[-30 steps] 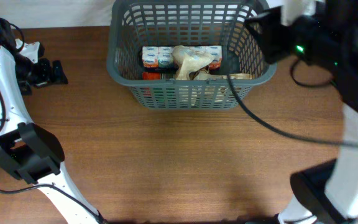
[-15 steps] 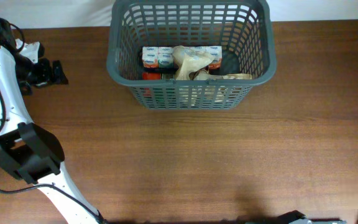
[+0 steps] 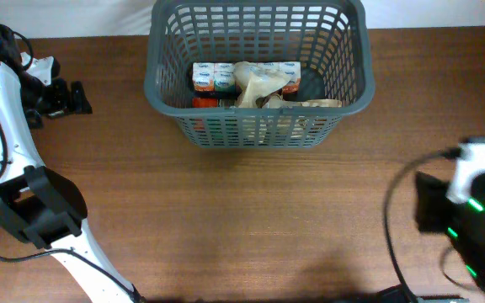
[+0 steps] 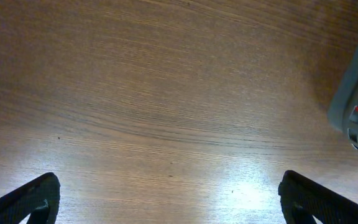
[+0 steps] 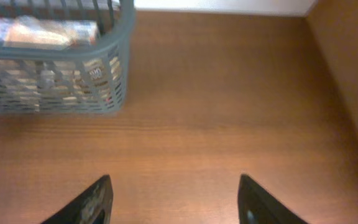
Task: Pack container
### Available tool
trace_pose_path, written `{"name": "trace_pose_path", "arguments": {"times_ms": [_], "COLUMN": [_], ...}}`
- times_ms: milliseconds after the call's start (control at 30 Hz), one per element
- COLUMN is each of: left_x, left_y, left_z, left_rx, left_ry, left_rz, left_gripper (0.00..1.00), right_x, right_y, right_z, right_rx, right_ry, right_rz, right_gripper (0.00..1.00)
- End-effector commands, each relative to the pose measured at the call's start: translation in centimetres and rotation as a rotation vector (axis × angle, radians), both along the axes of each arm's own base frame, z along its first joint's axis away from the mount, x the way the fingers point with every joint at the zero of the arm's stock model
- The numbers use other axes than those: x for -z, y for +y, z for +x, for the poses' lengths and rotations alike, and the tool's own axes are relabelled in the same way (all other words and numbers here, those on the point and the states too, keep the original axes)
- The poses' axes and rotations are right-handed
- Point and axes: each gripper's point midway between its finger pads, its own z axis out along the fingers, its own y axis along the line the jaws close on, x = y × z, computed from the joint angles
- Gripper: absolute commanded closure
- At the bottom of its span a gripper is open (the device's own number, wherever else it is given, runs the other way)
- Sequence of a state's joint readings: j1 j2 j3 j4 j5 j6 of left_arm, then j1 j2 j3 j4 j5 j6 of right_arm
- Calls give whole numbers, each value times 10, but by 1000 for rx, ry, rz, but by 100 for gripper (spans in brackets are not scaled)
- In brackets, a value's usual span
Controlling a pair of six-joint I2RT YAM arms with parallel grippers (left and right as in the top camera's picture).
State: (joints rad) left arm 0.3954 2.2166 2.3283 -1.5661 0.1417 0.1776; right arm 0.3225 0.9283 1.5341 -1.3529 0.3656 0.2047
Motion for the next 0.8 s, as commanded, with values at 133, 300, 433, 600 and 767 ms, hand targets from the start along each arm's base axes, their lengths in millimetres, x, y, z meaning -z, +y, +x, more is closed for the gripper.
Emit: {"name": "trace_pose_path", "arguments": {"times_ms": [133, 300, 433, 600, 767], "left_x": [4, 4, 4, 4, 4], "left_y": [2, 2, 2, 2, 2], "left_z": [-1, -1, -1, -1, -1], "left_rx": [-13, -13, -13, -13, -13], "left_ry": [11, 11, 11, 11, 11], "left_rz": [-6, -6, -6, -6, -6], "left_gripper": [1, 1, 1, 1, 1], "right_x": [19, 17, 17, 17, 16], "right_y": [27, 37, 36, 36, 22], "right_z": [41, 42, 42, 42, 44], "right_rx": [-39, -80, -74, -74, -10], "right_ry": [-43, -46, -48, -48, -61], "right_rz": [89, 127, 122, 122, 68], "right_gripper": [19, 1, 1, 1, 1]}}
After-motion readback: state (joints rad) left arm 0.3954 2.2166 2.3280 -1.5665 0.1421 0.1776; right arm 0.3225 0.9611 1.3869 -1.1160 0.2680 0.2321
